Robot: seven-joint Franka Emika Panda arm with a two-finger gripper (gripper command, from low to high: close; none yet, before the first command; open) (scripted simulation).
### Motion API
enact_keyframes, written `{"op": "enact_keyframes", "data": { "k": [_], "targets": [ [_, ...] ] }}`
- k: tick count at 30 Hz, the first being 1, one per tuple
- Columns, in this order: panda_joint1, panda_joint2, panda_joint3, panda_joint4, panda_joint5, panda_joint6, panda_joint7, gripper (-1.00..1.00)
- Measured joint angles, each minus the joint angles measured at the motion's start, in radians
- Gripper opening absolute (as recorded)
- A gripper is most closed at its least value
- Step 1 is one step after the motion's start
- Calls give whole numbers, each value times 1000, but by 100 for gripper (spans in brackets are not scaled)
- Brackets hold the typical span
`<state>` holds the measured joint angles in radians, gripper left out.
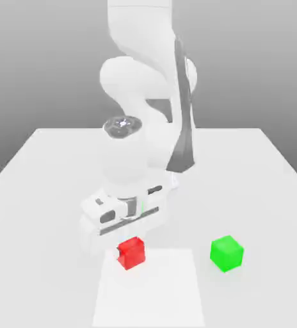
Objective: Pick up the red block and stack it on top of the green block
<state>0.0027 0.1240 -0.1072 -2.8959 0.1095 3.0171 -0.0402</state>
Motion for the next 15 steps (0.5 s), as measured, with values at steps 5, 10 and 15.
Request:
{"op": "enact_keyframes", "data": {
  "k": [5,10,15],
  "targets": [
    [-16,-176,-23,-26,-131,-149,92,-100],
    [109,-246,67,4,-123,-247,-11,-100],
    [295,-270,187,55,-82,-323,-174,-100]
  ]
}}
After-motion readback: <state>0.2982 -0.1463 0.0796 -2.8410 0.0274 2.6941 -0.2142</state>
